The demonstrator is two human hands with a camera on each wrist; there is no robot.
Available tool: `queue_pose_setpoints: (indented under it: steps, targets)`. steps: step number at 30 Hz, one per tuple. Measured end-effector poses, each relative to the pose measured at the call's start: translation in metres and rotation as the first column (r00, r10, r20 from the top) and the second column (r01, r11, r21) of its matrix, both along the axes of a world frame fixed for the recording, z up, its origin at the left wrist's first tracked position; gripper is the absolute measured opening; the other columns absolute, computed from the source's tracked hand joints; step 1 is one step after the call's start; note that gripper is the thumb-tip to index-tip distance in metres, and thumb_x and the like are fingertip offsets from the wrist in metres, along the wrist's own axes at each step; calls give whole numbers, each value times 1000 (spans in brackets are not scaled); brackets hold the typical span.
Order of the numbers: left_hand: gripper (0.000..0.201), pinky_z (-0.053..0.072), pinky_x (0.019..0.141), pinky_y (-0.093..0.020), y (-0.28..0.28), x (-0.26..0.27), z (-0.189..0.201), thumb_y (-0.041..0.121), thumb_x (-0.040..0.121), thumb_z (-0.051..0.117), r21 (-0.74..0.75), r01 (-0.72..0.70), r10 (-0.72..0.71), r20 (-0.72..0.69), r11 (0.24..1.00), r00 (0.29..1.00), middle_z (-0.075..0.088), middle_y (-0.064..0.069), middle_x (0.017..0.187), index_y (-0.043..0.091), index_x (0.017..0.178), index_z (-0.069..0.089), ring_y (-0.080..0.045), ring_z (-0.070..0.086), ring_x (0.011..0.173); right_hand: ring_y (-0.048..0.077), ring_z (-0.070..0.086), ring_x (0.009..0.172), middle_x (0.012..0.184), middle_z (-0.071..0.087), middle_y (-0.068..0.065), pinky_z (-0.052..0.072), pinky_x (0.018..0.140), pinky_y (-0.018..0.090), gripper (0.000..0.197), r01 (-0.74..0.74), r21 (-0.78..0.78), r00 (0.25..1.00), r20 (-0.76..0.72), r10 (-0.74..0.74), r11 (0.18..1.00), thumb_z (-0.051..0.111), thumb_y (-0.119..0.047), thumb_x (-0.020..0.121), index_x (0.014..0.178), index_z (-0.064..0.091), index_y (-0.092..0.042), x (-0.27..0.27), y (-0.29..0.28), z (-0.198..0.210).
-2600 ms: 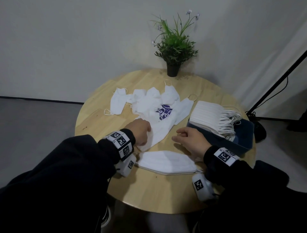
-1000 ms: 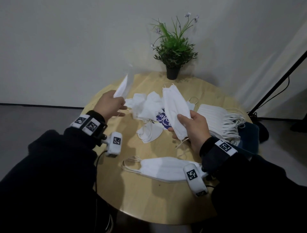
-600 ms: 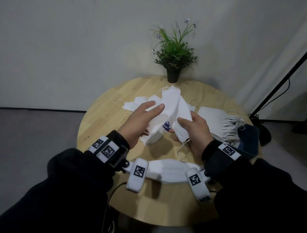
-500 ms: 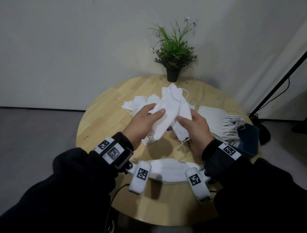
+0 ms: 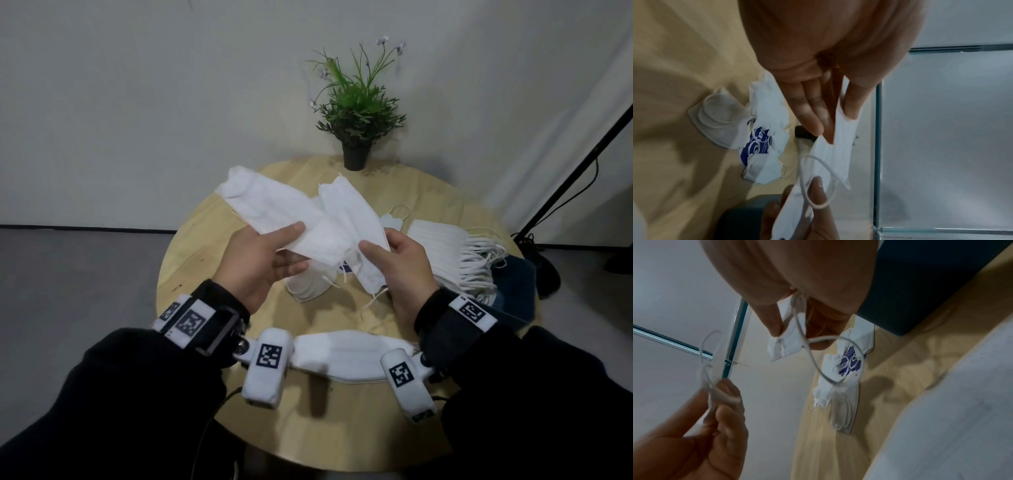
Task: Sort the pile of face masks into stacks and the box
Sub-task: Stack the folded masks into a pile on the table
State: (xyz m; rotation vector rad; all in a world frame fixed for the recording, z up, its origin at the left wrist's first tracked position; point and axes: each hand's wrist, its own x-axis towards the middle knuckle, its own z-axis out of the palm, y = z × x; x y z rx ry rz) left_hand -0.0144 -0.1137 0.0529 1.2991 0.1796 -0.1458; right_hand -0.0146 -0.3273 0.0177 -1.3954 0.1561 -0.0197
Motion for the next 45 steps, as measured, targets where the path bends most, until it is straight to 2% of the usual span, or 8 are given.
queue_pose_setpoints:
  steps: [4, 9, 15, 22, 25, 30, 37, 45]
  targets:
    - [19, 57, 69, -33, 3, 0, -7, 21, 99, 68, -82, 26, -29, -42, 996, 999, 79, -5, 97, 9, 114, 70, -18, 69, 77, 36, 76, 99, 104, 79, 16, 59, 93, 49, 18, -29, 10, 1000, 13, 29, 1000, 75, -1, 89, 106, 76, -3, -2, 1, 0]
    - [13, 52, 58, -25, -9, -2, -12, -2, 87, 75, 60, 141, -141, -3, 988, 990, 78, -6, 84, 3, 99, 74, -14, 66, 62, 17, 73, 71, 87, 79, 10, 56, 57, 25, 14, -90, 38, 996, 14, 90, 995, 73, -11, 93, 101, 78, -1, -5, 6, 3]
    - [38, 60, 57, -30, -25, -2, -24, -1, 79, 85, 106, 72, -71, -20, 992, 997, 78, -12, 96, 3, 113, 68, -23, 71, 69, 26, 73, 109, 116, 77, 13, 57, 97, 40, 37, -158, 99, 987, -9, 160, 982, 61, -35, 102, 119, 74, -5, -4, 10, 3]
    - [83, 59, 81, -43, -15, 9, -28, 9, 69, 93, 147, 174, -170, -37, 974, 985, 75, -7, 122, 19, 138, 48, -27, 75, 107, 12, 73, 80, 88, 78, 1, 56, 71, 22, 15, -237, -67, 957, 153, 245, 969, 75, 2, 88, 101, 77, -7, -8, 3, 1]
    - [73, 60, 80, -40, -5, 22, -18, 4, 76, 86, -27, 63, -63, -13, 998, 998, 73, -11, 124, 10, 140, 53, -32, 74, 107, 10, 72, 75, 83, 78, -3, 55, 67, 21, 17, -237, -117, 962, 110, 250, 964, 76, 2, 87, 102, 78, -6, -9, -2, 2]
    - [3, 58, 59, -30, 26, 38, -2, 6, 92, 73, 221, -205, 167, 180, 953, 969, 73, -2, 77, 8, 90, 72, -17, 68, 65, 13, 71, 69, 79, 76, -1, 54, 62, 27, 8, -209, -226, 977, -2, 214, 952, 77, -6, 89, 97, 77, -7, -13, -9, -2]
    - [5, 54, 74, -30, 68, 59, -3, 15, 99, 64, -110, -209, 204, -59, 972, 977, 53, 3, 64, 13, 97, 68, -14, 56, 60, 22, 56, 44, 63, 64, 6, 48, 38, 27, 19, -200, -204, 969, -187, 162, 958, 82, -10, 85, 91, 71, 4, -17, -24, -2]
    - [10, 46, 75, -30, 90, 62, 0, 28, 94, 74, -136, -293, 263, -202, 946, 943, 42, 9, 59, 25, 91, 65, -10, 50, 55, 23, 61, 52, 71, 69, 19, 60, 68, 47, 26, -154, -19, 917, -376, 136, 988, 65, -11, 98, 74, 67, 1, -25, -41, 3]
